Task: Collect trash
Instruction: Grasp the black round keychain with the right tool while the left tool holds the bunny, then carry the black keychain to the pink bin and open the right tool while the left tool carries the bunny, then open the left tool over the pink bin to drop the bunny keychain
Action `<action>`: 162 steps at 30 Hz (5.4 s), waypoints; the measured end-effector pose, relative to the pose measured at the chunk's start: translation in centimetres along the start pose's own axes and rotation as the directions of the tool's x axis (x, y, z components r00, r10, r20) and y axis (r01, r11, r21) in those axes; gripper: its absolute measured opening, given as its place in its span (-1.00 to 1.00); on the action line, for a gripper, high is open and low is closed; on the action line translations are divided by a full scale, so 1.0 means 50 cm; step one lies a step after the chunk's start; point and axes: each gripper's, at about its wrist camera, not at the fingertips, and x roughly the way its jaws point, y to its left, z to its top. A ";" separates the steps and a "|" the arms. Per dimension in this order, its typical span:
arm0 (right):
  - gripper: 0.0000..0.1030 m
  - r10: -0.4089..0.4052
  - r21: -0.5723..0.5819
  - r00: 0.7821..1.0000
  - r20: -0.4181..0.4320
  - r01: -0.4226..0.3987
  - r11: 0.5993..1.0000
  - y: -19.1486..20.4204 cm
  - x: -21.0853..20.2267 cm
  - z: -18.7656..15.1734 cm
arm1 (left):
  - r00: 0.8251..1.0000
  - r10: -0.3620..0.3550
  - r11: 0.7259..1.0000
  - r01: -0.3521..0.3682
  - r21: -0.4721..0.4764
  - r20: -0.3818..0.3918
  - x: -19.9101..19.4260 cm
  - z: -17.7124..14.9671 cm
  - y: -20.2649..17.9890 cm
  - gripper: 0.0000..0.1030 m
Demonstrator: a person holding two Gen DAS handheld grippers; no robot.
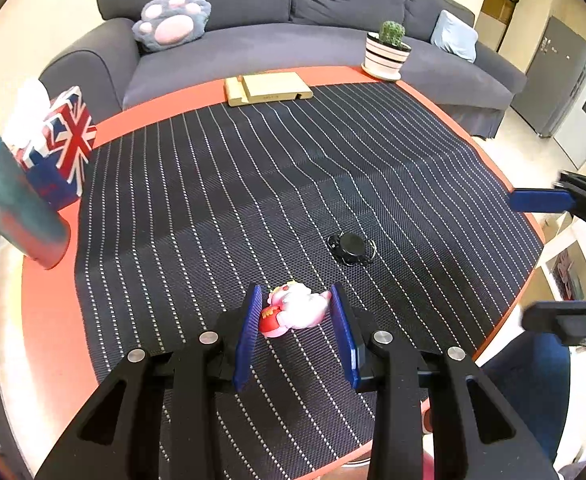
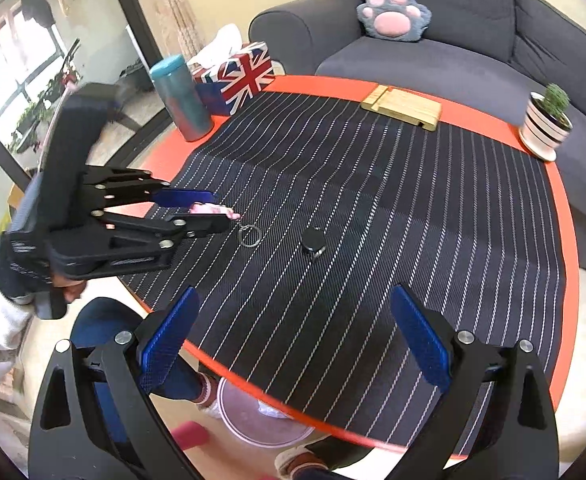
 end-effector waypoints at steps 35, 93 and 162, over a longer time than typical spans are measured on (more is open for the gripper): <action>-0.20 -0.041 -0.031 0.952 -0.305 0.034 0.999 -0.025 0.274 0.106 | 0.999 -0.009 0.998 0.011 -0.060 0.033 -0.041 -0.017 0.055 -0.33; -0.52 -0.009 -0.077 0.998 0.063 0.014 0.997 0.147 -0.160 -0.189 | 0.975 -0.094 0.992 0.075 0.100 0.201 -0.236 -0.186 -0.131 -0.33; 0.88 -0.074 0.041 0.993 0.088 0.071 0.997 0.097 -0.184 -0.243 | 0.976 -0.166 0.982 0.150 0.117 0.142 -0.216 -0.213 -0.170 0.85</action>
